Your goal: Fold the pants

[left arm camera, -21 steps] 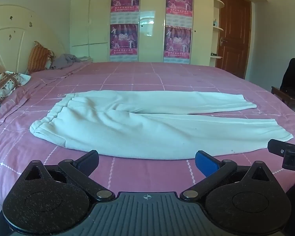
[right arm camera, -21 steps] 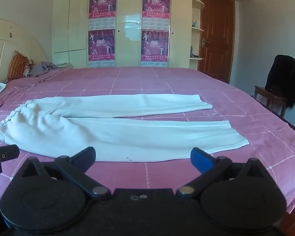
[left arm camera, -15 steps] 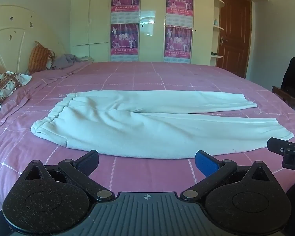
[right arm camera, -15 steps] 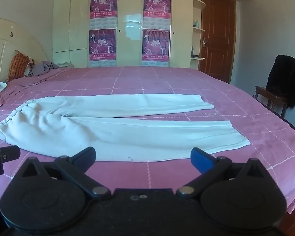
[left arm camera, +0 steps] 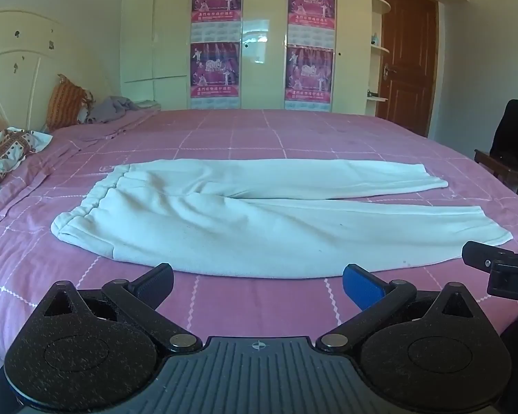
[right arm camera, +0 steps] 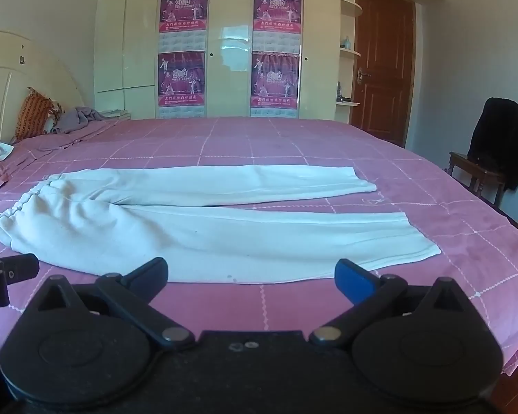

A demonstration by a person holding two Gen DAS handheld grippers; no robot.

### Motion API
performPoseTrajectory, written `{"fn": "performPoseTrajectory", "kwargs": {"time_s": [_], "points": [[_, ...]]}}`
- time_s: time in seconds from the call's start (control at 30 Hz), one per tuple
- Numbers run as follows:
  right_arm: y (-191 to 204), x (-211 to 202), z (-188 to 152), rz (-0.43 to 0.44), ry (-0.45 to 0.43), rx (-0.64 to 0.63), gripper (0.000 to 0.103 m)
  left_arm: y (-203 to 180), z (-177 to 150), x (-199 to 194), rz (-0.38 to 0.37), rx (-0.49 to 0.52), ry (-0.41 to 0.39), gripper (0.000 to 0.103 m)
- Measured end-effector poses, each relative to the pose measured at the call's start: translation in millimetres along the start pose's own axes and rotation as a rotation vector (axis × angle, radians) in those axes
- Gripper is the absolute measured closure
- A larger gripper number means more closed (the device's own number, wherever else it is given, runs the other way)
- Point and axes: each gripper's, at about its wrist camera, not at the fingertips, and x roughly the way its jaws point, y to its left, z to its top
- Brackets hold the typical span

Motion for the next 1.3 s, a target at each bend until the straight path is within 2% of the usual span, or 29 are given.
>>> {"fn": "performPoseTrajectory", "kwargs": {"time_s": [1.3], "points": [[0.0,-1.7,4.3,0.010,0.006,0.011,0.000,-5.0,-1.8,-2.9,-0.008,0.024,-0.012,0.000]]}}
